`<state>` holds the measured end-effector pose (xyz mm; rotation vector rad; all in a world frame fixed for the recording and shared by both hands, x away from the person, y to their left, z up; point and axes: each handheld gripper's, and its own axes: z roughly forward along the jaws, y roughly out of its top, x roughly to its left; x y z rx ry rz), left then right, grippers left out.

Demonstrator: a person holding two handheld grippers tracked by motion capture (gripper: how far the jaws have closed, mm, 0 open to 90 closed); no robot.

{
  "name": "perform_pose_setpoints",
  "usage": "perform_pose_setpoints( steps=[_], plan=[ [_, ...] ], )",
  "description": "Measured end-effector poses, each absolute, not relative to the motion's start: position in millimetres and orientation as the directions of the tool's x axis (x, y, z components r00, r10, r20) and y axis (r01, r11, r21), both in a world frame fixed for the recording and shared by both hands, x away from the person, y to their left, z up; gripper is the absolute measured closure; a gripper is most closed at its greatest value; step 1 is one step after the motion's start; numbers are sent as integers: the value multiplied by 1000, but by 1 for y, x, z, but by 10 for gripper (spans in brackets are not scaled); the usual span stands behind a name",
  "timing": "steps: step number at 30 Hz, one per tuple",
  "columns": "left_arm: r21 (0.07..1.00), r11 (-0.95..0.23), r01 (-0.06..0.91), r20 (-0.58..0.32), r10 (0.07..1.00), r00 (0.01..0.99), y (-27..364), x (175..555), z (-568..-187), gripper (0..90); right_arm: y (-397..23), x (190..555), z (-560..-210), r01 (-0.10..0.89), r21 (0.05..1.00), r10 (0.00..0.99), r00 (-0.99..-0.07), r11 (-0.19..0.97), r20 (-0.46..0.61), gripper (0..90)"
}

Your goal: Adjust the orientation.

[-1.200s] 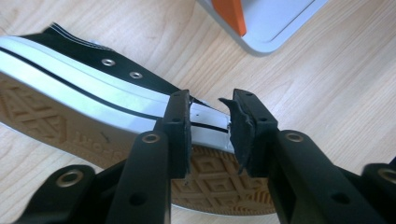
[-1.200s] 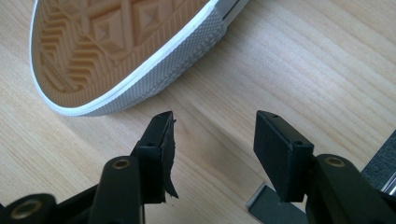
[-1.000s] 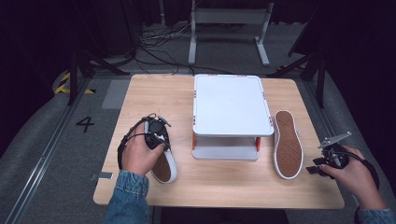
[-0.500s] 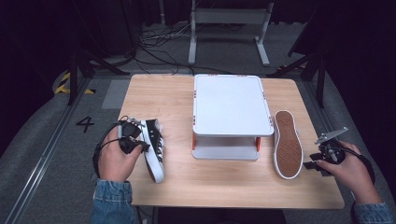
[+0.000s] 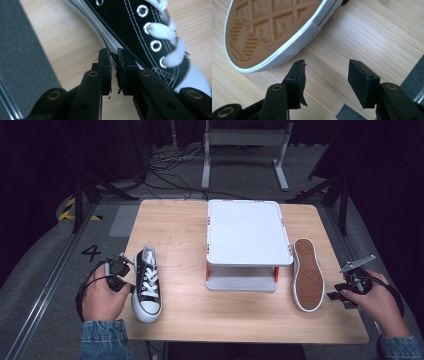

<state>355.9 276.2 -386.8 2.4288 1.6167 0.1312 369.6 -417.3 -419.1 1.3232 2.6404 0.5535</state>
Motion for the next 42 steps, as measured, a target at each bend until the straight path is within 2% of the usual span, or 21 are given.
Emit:
perform_pose_setpoints(
  steps=[2, 3, 5, 8, 12, 14, 16, 20, 28, 30, 33, 42],
  plan=[
    [170, -340, 925, -42, 935, 351, 286, 358, -405, 841, -417, 370, -418, 751, 379, 803, -595, 541, 33, 488],
    [167, -334, 928, -64, 935, 348, 288, 359, -411, 840, -416, 370, -417, 748, 385, 801, -597, 541, 34, 489],
    [189, -327, 926, -91, 933, 348, 290, 358, -411, 850, -415, 369, -416, 744, 389, 798, -601, 543, 36, 489],
    [218, -322, 921, -105, 931, 350, 291, 357, -405, 788, -416, 369, -414, 745, 394, 802, -596, 538, 32, 489],
    [180, -317, 931, -115, 934, 340, 293, 353, -404, 737, -416, 368, -414, 739, 400, 797, -602, 542, 34, 490],
    [130, -325, 937, -110, 934, 339, 294, 350, -406, 739, -416, 368, -414, 739, 400, 796, -604, 542, 35, 490],
    [81, -319, 944, -145, 933, 328, 296, 348, -411, 730, -417, 368, -414, 741, 398, 798, -602, 542, 35, 489],
    [86, -328, 941, -171, 925, 339, 294, 348, -411, 836, -413, 369, -413, 736, 400, 794, -607, 546, 34, 489],
    [96, -431, 897, -213, 872, 442, 261, 354, -413, 791, -409, 368, -411, 727, 405, 786, -617, 554, 32, 486],
    [107, -480, 871, -221, 842, 491, 239, 360, -413, 781, -410, 368, -411, 727, 407, 787, -616, 553, 32, 486],
    [141, -517, 844, -214, 817, 536, 221, 367, -414, 740, -411, 368, -411, 728, 409, 789, -614, 550, 33, 484],
    [182, -590, 787, -166, 770, 616, 183, 381, -414, 714, -414, 365, -413, 729, 412, 790, -612, 547, 33, 480]
  ],
)
